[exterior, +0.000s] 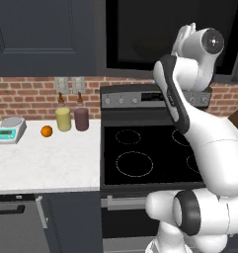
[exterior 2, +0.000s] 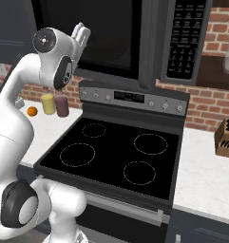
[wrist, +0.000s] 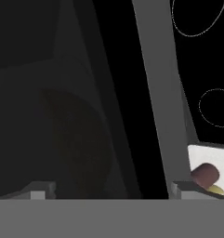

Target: Pick the garlic from the sink and place it in the bowl. Then pick the bowl and place it in the microwave. Then close the microwave door and press the start button.

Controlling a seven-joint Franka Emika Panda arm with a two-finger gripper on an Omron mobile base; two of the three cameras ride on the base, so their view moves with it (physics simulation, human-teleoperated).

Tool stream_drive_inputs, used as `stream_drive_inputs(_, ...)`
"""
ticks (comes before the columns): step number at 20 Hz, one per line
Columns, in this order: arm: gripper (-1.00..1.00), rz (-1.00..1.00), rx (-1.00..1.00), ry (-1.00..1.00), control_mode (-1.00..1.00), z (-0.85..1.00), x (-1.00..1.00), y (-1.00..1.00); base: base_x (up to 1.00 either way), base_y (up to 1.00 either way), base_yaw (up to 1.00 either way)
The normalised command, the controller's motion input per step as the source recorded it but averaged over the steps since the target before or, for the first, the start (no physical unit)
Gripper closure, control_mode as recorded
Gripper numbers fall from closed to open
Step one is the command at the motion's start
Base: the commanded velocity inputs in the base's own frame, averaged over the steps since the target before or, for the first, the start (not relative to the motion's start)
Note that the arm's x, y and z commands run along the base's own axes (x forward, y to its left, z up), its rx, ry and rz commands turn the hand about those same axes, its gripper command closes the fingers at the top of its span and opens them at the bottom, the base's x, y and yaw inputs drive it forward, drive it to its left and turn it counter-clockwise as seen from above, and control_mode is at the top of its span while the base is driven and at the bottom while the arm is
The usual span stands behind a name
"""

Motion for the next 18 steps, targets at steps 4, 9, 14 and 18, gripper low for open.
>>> stream_drive_inputs(4,-1.00,0.01,0.17,0.00,-1.00,0.00,0.47,0.00,0.00,0.00,0.00)
stream_drive_inputs(9,-1.00,0.00,0.16,0.00,-1.00,0.00,0.35,0.00,0.00,0.00,0.00)
stream_drive_inputs(14,-1.00,0.01,0.13,0.01,-1.00,-0.03,0.29,0.00,0.00,0.00,0.00)
stream_drive_inputs(18,-1.00,0.02,0.12,0.05,-1.00,-0.19,0.38,0.00,0.00,0.00,0.00)
